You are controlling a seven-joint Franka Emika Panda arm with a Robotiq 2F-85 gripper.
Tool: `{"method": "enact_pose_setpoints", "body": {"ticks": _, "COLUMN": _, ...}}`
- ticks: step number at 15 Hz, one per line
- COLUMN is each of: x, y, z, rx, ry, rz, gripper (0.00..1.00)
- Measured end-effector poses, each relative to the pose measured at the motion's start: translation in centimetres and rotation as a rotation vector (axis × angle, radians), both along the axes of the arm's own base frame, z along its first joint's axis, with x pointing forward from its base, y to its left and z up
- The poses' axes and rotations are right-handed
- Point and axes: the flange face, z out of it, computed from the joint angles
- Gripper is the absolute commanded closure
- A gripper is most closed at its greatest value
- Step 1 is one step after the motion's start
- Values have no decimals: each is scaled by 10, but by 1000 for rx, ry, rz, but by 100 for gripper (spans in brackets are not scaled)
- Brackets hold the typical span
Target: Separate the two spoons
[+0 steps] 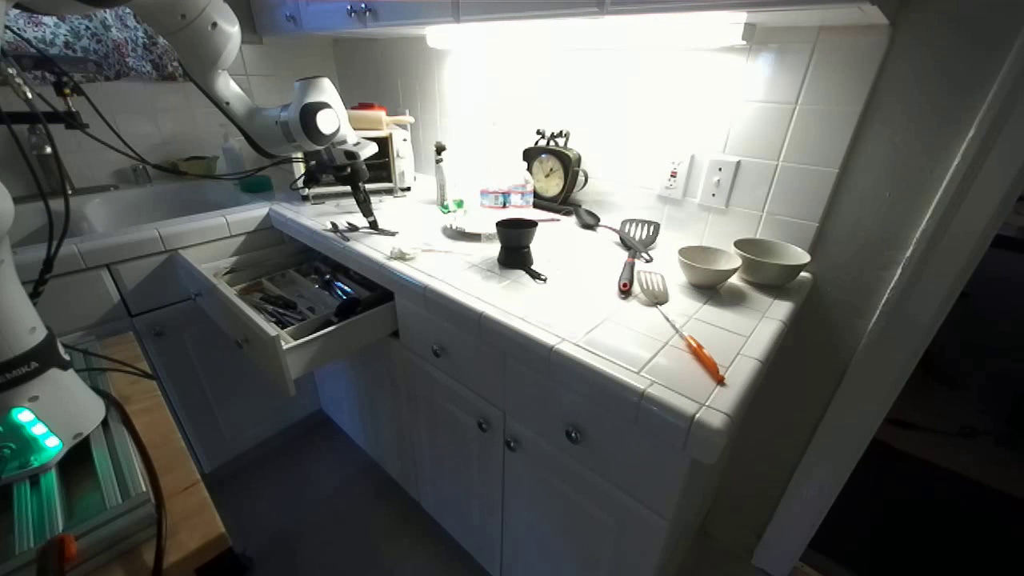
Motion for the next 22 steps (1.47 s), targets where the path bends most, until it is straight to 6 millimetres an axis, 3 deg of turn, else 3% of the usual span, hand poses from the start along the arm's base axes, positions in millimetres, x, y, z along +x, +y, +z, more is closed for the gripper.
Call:
{"method": "enact_pose_setpoints", "body": {"ticks": 4, "x": -1, "y": 1, "z": 0, "rx": -2, "ry": 3, "rz": 2, "gripper": 19}}
{"method": "enact_pose_setpoints", "body": {"ticks": 6, "x": -1, "y": 2, "z": -1, "rx": -2, "ry": 4, "rz": 3, "gripper": 19}}
{"method": "enact_pose_setpoints", "body": {"ticks": 7, "x": -1, "y": 2, "z": -1, "rx": -2, "ry": 4, "rz": 3, "gripper": 22}}
{"method": "enact_pose_setpoints", "body": {"ticks": 8, "x": -1, "y": 2, "z": -1, "rx": -2, "ry": 4, "rz": 4, "gripper": 44}}
{"method": "enact_pose_setpoints", "body": {"ticks": 9, "x": -2, "y": 3, "z": -1, "rx": -3, "ry": 4, "rz": 6, "gripper": 45}}
{"method": "enact_pose_setpoints", "body": {"ticks": 16, "x": -6, "y": 10, "z": -11, "rx": -40, "ry": 7, "rz": 46, "gripper": 97}}
{"method": "enact_pose_setpoints", "body": {"ticks": 22, "x": -6, "y": 12, "z": -13, "rx": -47, "ry": 7, "rz": 51, "gripper": 97}}
